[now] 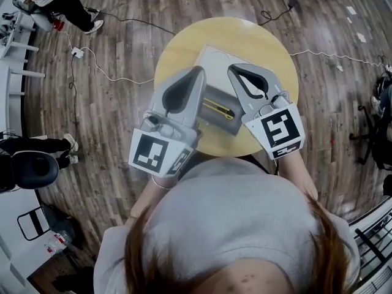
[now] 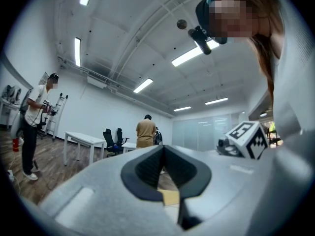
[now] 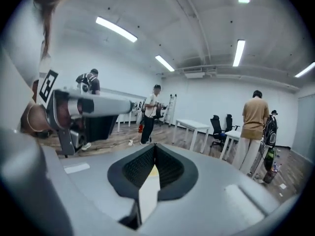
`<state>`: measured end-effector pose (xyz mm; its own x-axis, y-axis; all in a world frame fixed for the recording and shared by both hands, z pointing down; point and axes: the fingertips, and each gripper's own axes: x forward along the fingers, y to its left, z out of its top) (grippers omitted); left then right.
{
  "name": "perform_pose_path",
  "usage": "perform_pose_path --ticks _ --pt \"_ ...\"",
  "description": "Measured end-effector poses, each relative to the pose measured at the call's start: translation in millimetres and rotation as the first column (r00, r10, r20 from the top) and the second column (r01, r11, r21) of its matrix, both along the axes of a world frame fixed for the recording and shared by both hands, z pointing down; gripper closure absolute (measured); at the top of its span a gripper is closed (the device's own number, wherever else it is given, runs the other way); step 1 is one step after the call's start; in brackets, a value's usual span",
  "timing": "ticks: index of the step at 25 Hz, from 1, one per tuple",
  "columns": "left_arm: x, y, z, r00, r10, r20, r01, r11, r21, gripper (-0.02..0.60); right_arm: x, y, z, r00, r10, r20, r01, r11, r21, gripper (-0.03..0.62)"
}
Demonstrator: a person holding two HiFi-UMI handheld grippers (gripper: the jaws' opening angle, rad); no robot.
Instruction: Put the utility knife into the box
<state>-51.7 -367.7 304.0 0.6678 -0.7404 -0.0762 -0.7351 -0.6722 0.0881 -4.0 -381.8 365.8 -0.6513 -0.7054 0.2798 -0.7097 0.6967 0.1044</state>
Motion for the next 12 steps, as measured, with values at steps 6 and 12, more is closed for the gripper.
perform_pose_path --ticks 6,12 --pt "14.2 2.1 -3.8 1.0 0.021 0.002 -0.021 1.0 0.012 0.58 14.1 11.6 -58.0 0.985 0.002 0.173 -0.022 0.993 0.115 0.591" --pt "25.3 2.4 -6.7 1.0 0.012 0.004 -0.012 1.0 0.02 0.58 27.7 17.7 -73.1 0.967 -0.025 0.255 -0.012 0.99 0.14 0.591"
